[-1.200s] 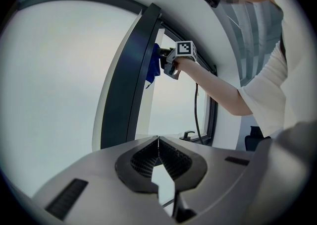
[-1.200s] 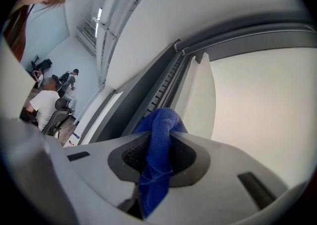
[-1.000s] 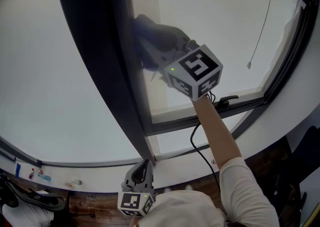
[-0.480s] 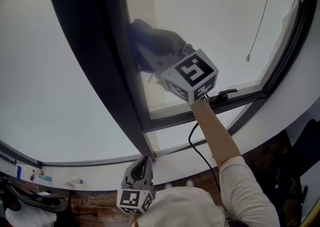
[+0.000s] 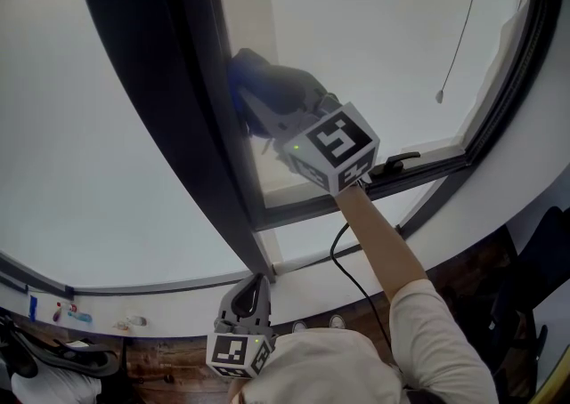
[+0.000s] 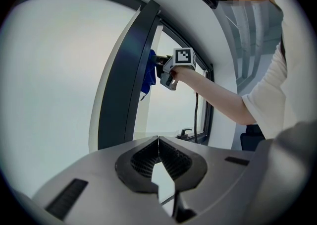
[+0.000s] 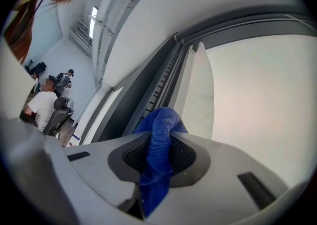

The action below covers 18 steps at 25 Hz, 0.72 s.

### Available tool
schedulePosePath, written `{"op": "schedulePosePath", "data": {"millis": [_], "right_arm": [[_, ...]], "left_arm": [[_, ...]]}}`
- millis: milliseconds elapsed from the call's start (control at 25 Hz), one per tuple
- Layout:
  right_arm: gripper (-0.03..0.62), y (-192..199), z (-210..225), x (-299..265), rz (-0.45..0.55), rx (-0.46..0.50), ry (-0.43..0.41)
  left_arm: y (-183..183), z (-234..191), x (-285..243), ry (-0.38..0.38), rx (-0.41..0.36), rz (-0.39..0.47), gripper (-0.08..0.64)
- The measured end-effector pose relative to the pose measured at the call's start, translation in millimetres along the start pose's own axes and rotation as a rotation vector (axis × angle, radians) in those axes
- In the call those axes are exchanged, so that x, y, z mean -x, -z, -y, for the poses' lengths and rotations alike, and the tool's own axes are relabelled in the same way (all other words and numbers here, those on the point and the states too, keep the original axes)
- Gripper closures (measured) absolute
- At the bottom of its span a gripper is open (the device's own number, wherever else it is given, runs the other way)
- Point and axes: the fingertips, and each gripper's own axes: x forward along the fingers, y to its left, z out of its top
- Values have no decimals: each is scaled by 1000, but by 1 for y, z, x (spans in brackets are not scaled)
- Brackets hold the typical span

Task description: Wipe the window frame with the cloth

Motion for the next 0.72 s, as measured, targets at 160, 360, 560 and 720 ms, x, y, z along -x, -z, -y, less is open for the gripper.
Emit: {"op": "schedulePosePath", "data": {"millis": [160,360,560,720], "right_arm": [[514,8,-2,2,-15,-8,-3],[514,15,-7,4,-21,-21,-6],[514,29,-12,7,-36,-32,-15],[514,39,-17,9,-55,-35,-17]], "left_arm": [[1,0,-1,-1,2,-1,551],[0,-1,-1,-4,5,1,551],[2,-1,-2,-7,10,-2,551],[4,0,-4,-2,13,-7,551]]}}
